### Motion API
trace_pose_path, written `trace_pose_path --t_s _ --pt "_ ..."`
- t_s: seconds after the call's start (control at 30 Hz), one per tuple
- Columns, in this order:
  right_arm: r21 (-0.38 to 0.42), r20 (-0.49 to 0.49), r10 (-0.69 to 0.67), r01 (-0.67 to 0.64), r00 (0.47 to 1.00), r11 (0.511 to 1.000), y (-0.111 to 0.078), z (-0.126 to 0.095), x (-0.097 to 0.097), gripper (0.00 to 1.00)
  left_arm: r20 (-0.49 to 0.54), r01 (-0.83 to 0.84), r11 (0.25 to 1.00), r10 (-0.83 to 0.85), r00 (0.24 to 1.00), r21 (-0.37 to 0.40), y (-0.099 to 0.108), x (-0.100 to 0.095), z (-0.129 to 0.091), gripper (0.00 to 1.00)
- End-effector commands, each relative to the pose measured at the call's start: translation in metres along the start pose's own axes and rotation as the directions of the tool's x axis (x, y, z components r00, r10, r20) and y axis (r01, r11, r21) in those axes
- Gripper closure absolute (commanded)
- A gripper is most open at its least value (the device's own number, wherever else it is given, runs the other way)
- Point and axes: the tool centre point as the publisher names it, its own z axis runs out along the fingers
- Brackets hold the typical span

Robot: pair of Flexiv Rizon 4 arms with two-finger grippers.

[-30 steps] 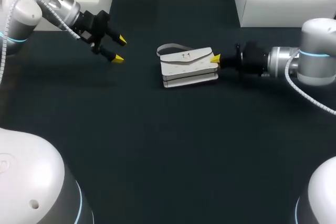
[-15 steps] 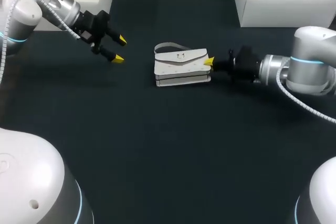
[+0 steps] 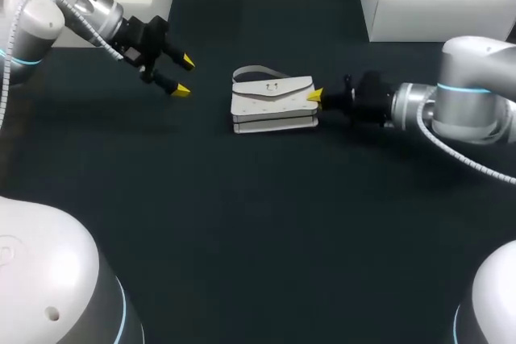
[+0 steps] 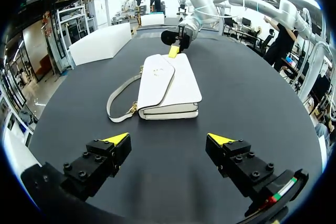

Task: Pick up the bag, open it, inspect its contents, close it, and place it on the opposite side

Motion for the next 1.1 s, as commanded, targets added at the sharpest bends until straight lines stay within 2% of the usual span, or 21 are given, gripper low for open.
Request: trace_pose_path --t_s 0.03,1.1 --pt "0.008 0.005 0.006 -0.006 1.0 1.0 0.0014 0.0051 -0.0005 1.0 -0.001 -0.001 1.0 0.001 1.0 0.003 0.001 -0.0007 0.0007 0.0" --pt "-0.01 0.016 0.03 -0.03 0.999 1.0 -0.0008 0.0097 -0.0016 1.0 -0.001 -0.001 1.0 0.001 1.0 0.003 0.001 -0.0007 0.0007 0.0"
